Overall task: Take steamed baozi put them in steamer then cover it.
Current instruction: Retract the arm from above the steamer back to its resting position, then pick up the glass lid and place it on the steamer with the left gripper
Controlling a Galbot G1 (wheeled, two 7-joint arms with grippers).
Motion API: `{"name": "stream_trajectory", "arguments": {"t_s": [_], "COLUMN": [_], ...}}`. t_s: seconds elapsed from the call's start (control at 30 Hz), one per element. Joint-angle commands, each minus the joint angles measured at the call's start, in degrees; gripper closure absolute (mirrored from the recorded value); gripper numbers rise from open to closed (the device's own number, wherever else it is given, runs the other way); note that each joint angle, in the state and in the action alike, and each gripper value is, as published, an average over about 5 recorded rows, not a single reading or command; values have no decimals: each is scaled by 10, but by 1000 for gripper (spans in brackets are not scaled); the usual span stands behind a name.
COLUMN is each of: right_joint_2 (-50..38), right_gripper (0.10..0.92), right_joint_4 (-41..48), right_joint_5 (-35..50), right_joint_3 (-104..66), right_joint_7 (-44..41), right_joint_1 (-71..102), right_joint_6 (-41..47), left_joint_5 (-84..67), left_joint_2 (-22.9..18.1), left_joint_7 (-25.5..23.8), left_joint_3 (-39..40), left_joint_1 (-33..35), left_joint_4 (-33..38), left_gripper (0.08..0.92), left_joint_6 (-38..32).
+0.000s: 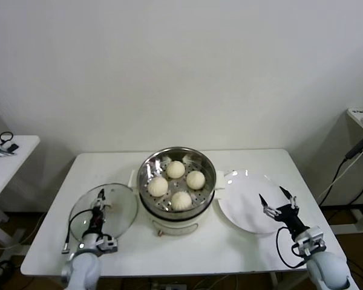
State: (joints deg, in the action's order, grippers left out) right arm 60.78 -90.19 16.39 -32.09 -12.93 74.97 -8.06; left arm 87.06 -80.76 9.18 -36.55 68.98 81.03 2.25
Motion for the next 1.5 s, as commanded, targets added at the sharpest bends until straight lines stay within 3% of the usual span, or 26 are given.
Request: {"name": "stream_trajectory", "arguments": {"t_s": [0.03,0.4,1.07,1.33,1.5], "right_joint_2": [1,-1,-23,-33,-37], "right_gripper": [203,203,203,203,203], "right_joint_4": [2,2,26,38,44], "right_joint_5": [-2,-2,-1,3,1], "right_joint_3": [-1,-5,4,30,45], "right_joint_7": [-1,-2,1,10,13], "right_joint_1": [-1,-3,-32,-53,-66], "right_joint_6": [-1,-3,-8,-6,-5], "left_joint_5": [-13,-56,-98,-111,-94], "left_joint_2": [3,24,124,167,209], "left_joint_7": [0,2,-63,-63,-91], "left_joint_3": [1,-1,-43,15,106], "left_joint_1": [-2,30,205,205,147], "left_joint_4": [-1,68,395,442,458], "left_gripper": [544,839,850,850,850], "left_joint_6": [-2,4,140,210,258]}}
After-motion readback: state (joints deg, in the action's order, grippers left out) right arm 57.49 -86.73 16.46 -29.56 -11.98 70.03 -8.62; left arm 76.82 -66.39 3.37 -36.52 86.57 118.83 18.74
